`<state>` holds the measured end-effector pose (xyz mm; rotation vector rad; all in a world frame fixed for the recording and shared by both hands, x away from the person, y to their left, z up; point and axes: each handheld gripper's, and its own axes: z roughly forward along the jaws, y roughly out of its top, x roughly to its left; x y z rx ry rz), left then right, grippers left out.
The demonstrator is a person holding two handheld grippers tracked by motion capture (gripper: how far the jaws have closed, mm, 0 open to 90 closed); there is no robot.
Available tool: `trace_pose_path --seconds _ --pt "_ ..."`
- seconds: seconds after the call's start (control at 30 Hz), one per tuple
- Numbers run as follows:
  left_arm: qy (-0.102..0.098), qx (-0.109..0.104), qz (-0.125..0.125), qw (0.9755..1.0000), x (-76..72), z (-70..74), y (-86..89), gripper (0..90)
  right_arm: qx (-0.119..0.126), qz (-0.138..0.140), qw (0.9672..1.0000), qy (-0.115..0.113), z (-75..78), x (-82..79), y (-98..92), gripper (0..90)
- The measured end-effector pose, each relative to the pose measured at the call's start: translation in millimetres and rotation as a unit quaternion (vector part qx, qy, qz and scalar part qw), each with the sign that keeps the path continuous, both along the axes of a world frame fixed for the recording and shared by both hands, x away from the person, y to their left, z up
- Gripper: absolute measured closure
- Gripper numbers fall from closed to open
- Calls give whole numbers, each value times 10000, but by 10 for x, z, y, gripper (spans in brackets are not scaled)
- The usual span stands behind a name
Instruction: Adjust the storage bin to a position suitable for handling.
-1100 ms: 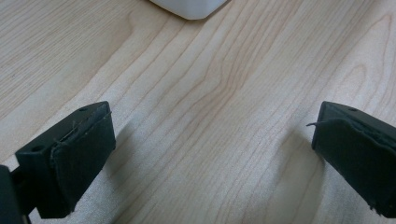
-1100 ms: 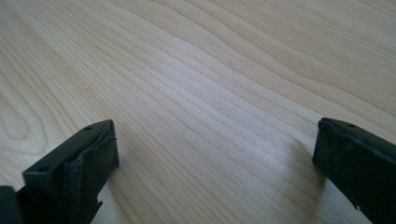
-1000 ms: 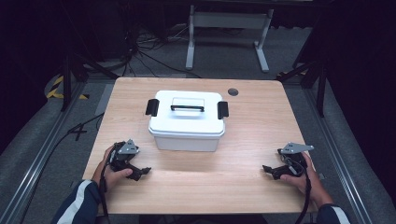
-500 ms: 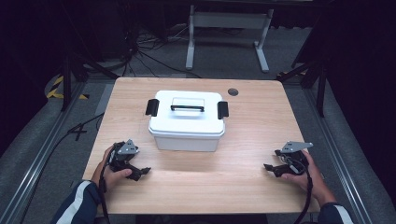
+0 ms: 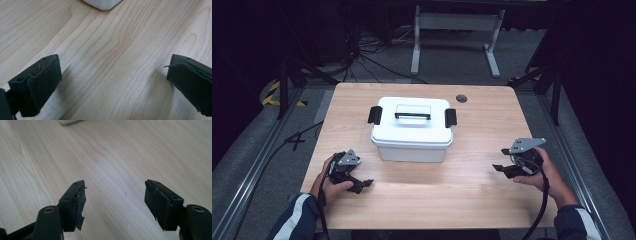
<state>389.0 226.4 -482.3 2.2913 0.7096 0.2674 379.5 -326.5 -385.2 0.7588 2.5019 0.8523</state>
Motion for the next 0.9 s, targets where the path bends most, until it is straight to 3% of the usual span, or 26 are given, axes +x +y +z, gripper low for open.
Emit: trace_pose_path --seconds 0.2,0.4,0.6,0.67,0.8,0.9 --pt "8 7 -11 10000 1 2 1 1 -225 332 9987 -328 489 121 235 385" --pt "15 2 25 10000 -6 1 0 1 -416 635 9958 -506 816 285 548 402" --pt "27 3 58 10000 -12 3 -1 1 -610 942 9918 -616 964 381 830 442" --pt "19 -1 101 9999 -18 3 -4 1 -699 1151 9888 -641 1036 446 1010 465" --pt "-29 -20 172 9998 -32 -4 -7 3 -752 1300 9866 -632 1072 510 1160 494" --pt "-5 16 243 9997 -46 4 -6 4 -901 1523 9824 -597 1097 585 1348 520"
